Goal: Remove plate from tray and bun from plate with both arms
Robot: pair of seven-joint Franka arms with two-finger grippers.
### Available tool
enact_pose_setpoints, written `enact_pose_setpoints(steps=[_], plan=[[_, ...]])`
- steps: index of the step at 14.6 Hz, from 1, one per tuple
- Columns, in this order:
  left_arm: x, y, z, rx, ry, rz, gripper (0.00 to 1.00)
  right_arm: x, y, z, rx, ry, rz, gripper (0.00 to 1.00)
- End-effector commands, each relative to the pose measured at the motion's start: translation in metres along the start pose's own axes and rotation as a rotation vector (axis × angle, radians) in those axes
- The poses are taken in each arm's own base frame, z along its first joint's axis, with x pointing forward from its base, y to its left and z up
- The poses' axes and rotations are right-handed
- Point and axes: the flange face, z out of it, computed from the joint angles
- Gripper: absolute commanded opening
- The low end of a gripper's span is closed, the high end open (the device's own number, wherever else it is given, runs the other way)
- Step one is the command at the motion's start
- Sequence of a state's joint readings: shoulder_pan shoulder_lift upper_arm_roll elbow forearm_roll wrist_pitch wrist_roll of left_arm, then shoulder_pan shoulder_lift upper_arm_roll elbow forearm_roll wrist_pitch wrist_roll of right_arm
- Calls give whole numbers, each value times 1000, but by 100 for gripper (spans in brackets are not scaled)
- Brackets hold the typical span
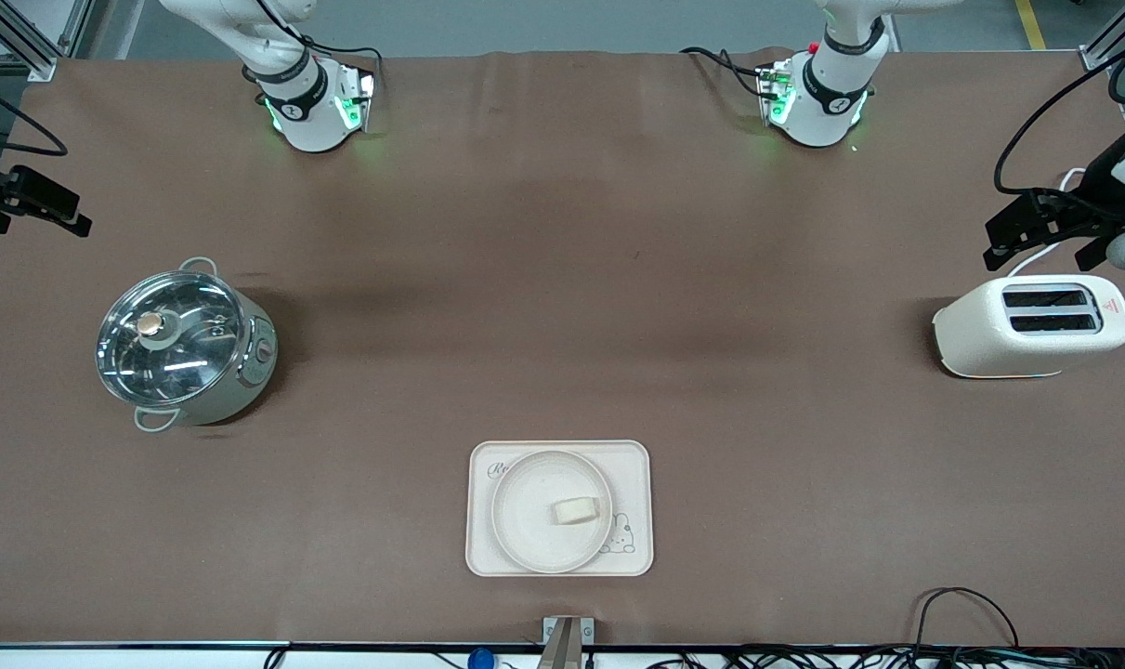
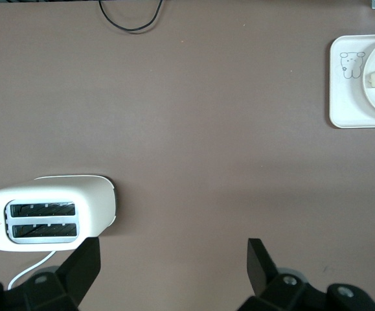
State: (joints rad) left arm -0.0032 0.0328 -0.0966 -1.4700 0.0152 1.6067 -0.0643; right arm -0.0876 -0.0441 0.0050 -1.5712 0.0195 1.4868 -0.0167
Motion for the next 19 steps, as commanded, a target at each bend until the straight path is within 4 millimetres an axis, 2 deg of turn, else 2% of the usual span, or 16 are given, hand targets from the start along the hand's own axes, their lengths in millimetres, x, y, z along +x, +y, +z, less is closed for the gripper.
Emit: enact_pose_setpoints(steps=[1,4,9,12,14,15,16,19], plan=[[1,-1,-8,-5,3,21,100,-5,4,-1,3,-1,-17,100],[1,-1,-8,-4,3,9,100,-4,2,-5,-7,17,-49,100],[-1,-6,0,5,-32,15,100,-3,-12,-5,10,22,-74,100],[0,-5,1,7,-30,18,100,4,-46,6,59,9,-131,100],[2,-6,5,7,-36,16,100,33,-63,39,148,0,-136,100],[2,-6,6,7,-42,15,100,48,-81,60,189,-3,-143,100],[1,-7,7,7,-45,15,100,59,-107,74,220,9,-163,100],[1,-7,6,7,-42,15,100,91,-176,140,278,14,-117,100]])
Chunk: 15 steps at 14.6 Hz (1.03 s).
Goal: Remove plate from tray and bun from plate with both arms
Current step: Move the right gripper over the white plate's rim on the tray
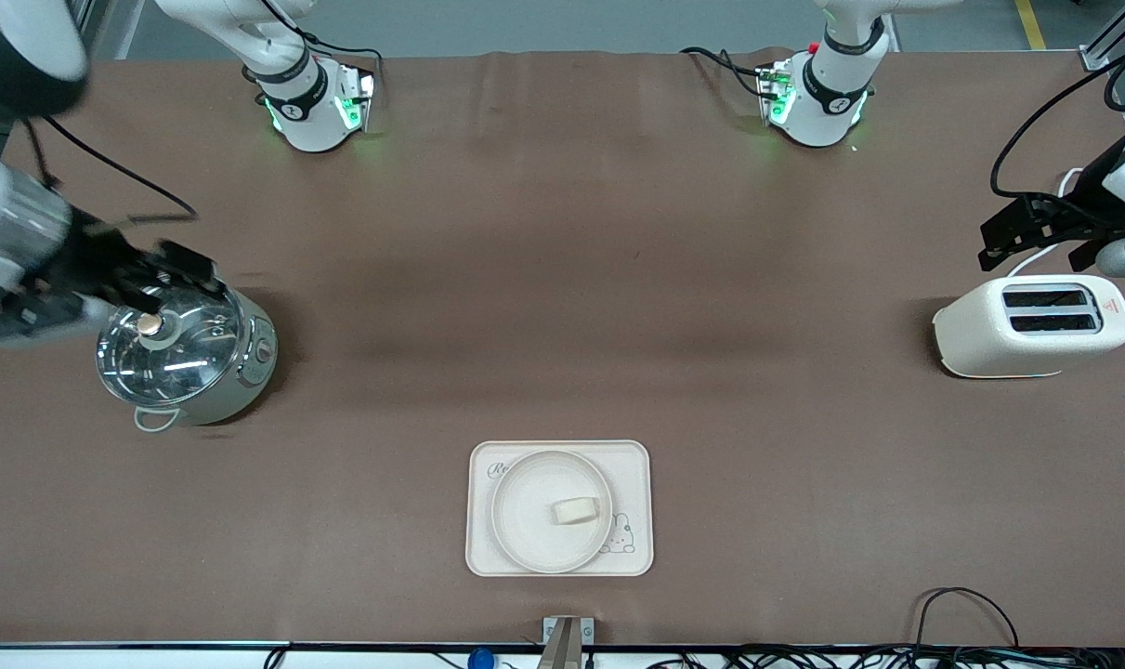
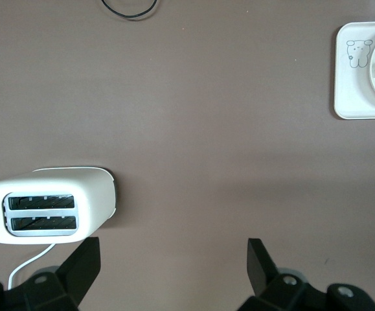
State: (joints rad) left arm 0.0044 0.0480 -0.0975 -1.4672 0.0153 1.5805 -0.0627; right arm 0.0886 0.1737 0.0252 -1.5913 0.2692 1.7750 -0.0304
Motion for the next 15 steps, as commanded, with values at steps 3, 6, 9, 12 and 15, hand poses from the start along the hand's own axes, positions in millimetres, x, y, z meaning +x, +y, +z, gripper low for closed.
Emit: enact_pose_setpoints(steps=[3,6,9,12,15], plan=[[-1,-2,-5,6,-4,23,100,47,-84,128,24,-1,60,100],[-1,-8,-5,7,-5,15,100,71,-125,229,22,29,128,100],[0,-8,-4,7,-5,17,100,92,-174,285,57,113,225,100],[0,-8,-4,7,-5,17,100,108,-175,328,71,158,233,100],[0,-8,-4,7,-5,18,100,117,-179,361,90,268,206,97]])
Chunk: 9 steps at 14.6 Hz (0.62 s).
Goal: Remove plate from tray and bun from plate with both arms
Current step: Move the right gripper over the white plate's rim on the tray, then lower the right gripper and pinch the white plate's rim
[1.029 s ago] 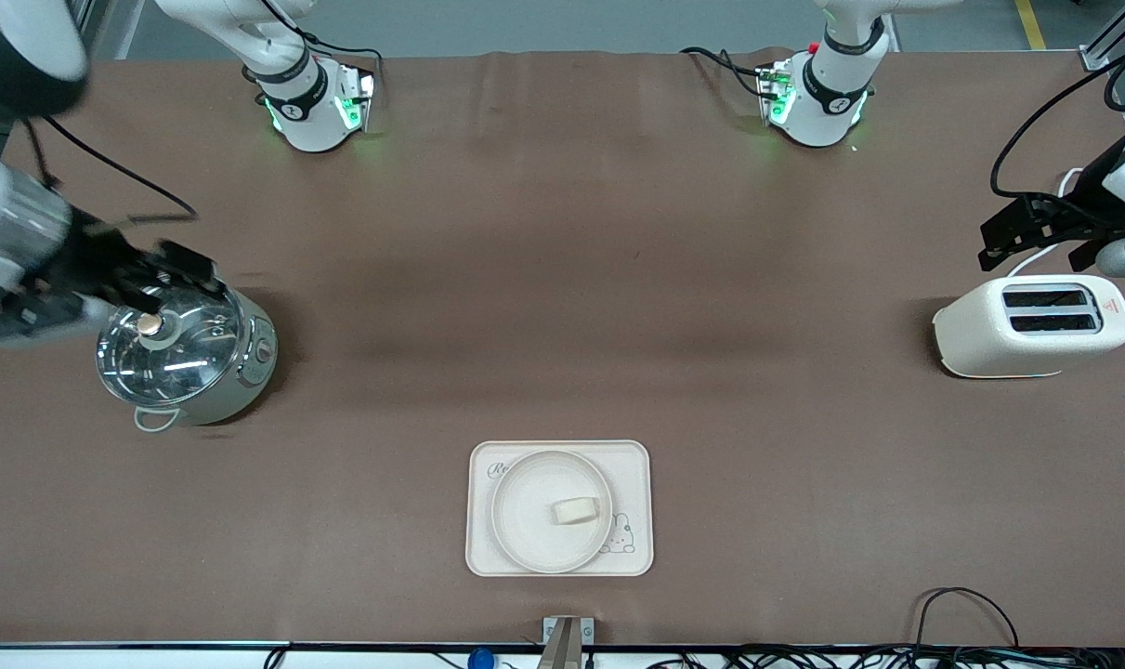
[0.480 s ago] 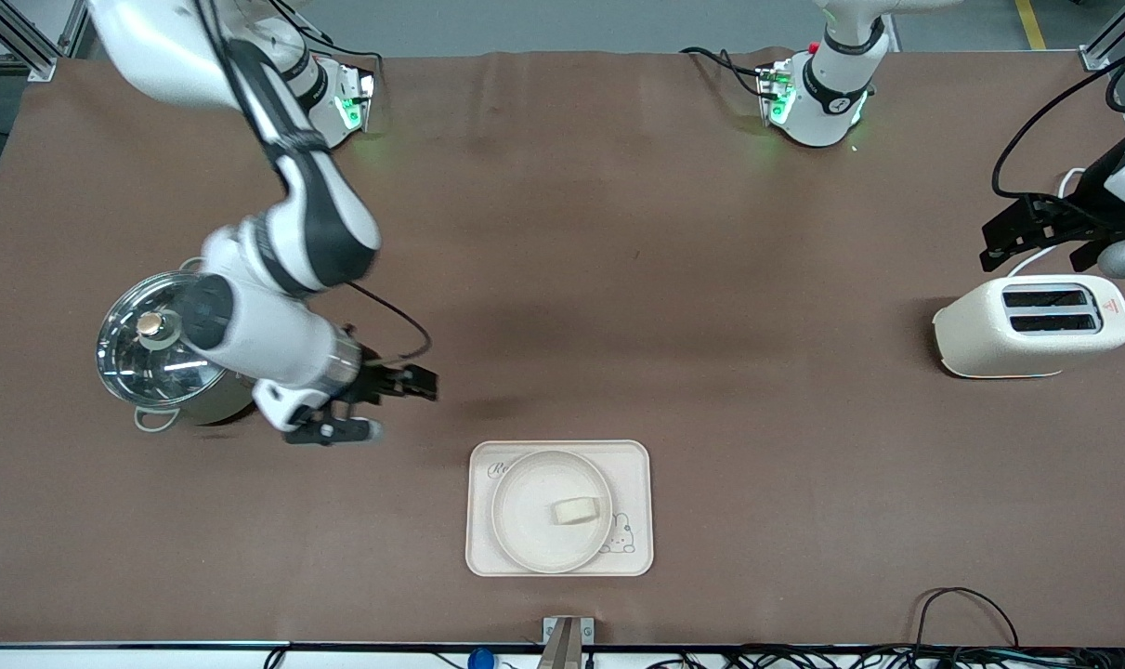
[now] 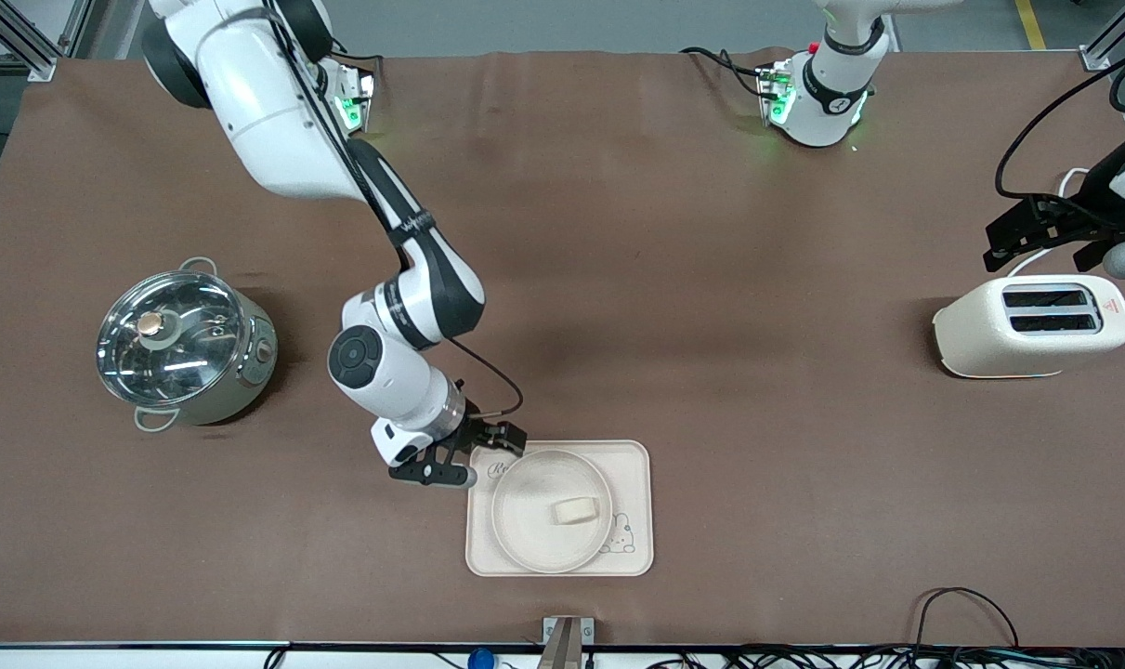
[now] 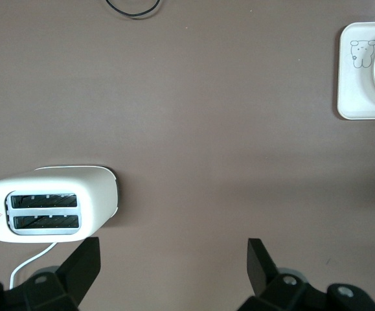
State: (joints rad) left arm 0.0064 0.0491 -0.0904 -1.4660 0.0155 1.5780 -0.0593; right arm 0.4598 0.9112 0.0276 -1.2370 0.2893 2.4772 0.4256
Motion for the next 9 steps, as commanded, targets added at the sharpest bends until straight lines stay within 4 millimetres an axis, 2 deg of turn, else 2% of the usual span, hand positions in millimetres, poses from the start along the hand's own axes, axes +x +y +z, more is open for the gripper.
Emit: enact_pose_setpoints(steps=[1,2,3,5,7,9], plan=[[0,-2,-4,6,-3,23,100,-4,-13,28,12,32,-20,93],[0,-2,-4,6,-3,26,100,-8,-8,41,-7,31,-28,89],[0,-2,-4,6,-3,26,100,-4,-1,45,-25,45,-30,87],[-1,-2,-5,6,-1,26,100,0,-3,42,-24,58,-34,77],[-1,-2,-5,6,-1,29,100,1,3,48,-29,57,-32,61],[-1,-2,-6,6,-1,29,100,7,11,54,-22,85,-25,51]])
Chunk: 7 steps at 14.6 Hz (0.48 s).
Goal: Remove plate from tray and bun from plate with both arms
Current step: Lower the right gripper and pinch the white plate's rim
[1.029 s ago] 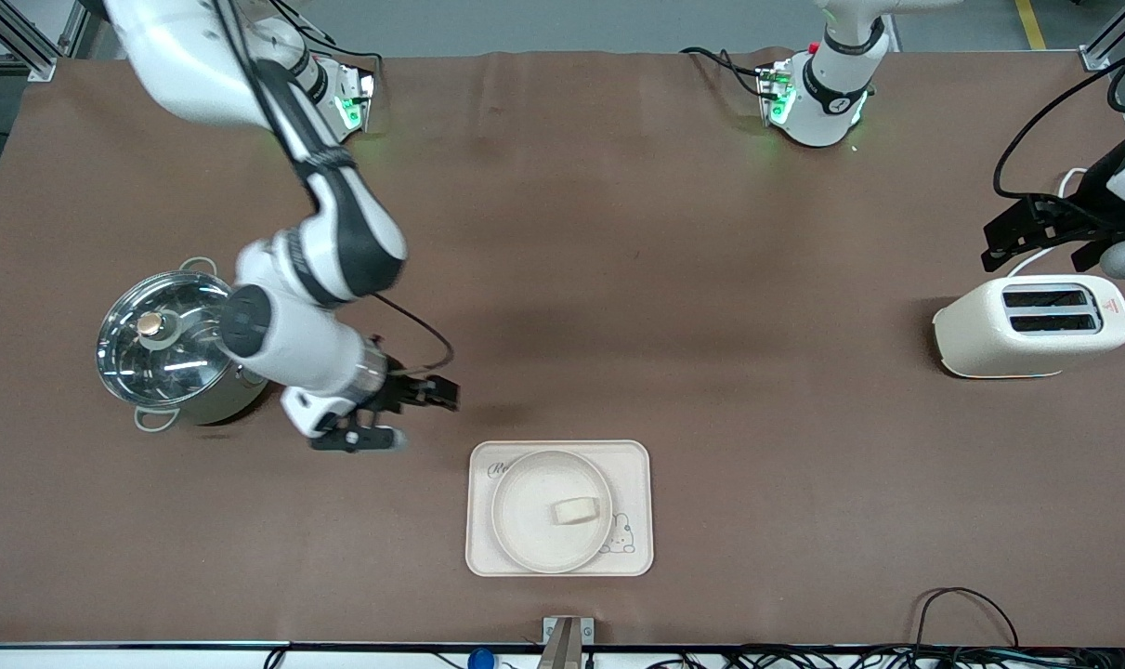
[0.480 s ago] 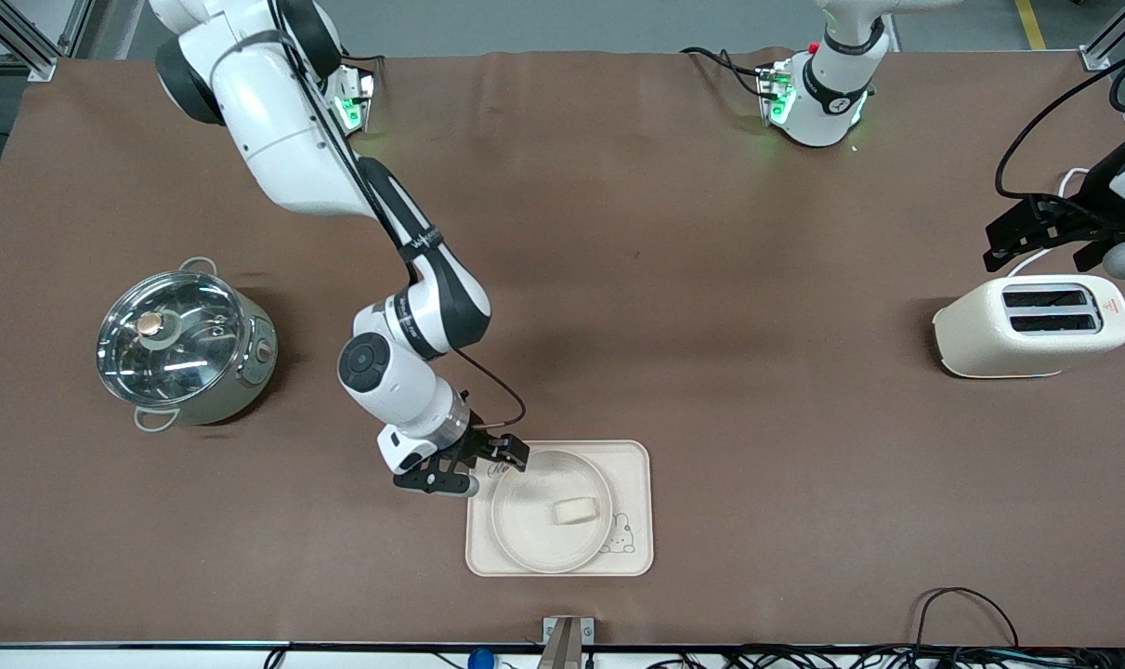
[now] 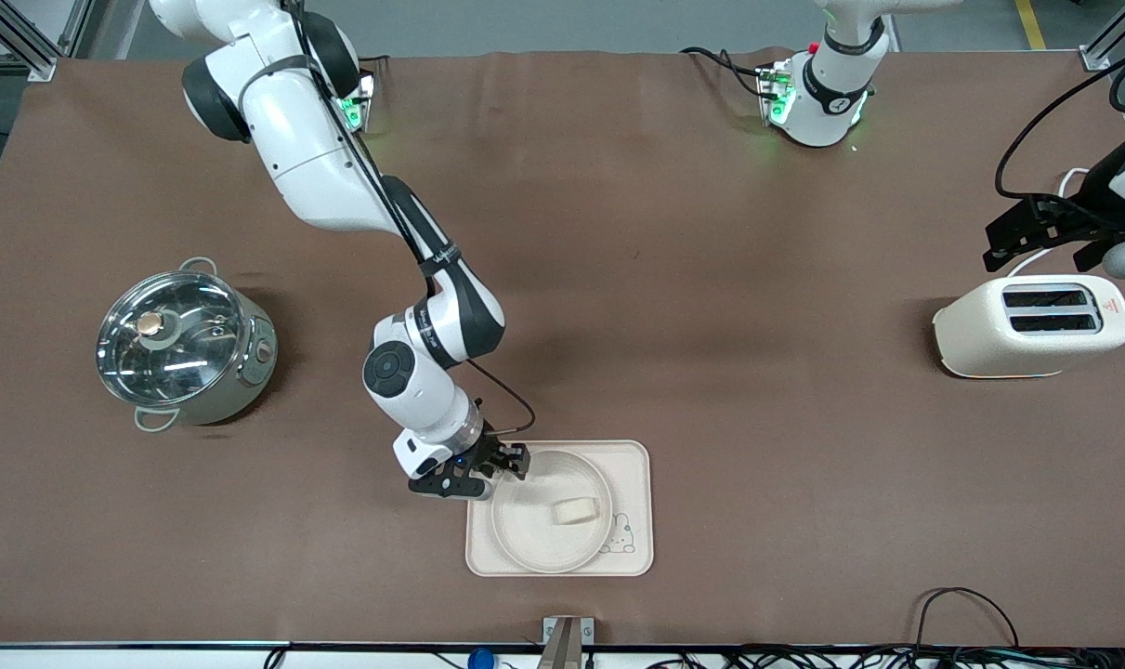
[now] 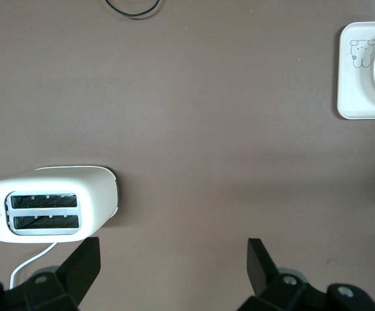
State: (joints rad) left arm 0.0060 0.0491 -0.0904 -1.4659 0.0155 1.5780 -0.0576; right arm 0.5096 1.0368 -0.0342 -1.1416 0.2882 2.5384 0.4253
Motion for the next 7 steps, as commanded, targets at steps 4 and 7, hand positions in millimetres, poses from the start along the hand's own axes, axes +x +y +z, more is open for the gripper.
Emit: enact_pose_setpoints(steps=[4,7], plan=[[-1,-3,-6,6,0,27,100,13,7,23,15,66,-7,47],[-1,-3,-6,6,0,27,100,18,10,33,17,82,-13,34]])
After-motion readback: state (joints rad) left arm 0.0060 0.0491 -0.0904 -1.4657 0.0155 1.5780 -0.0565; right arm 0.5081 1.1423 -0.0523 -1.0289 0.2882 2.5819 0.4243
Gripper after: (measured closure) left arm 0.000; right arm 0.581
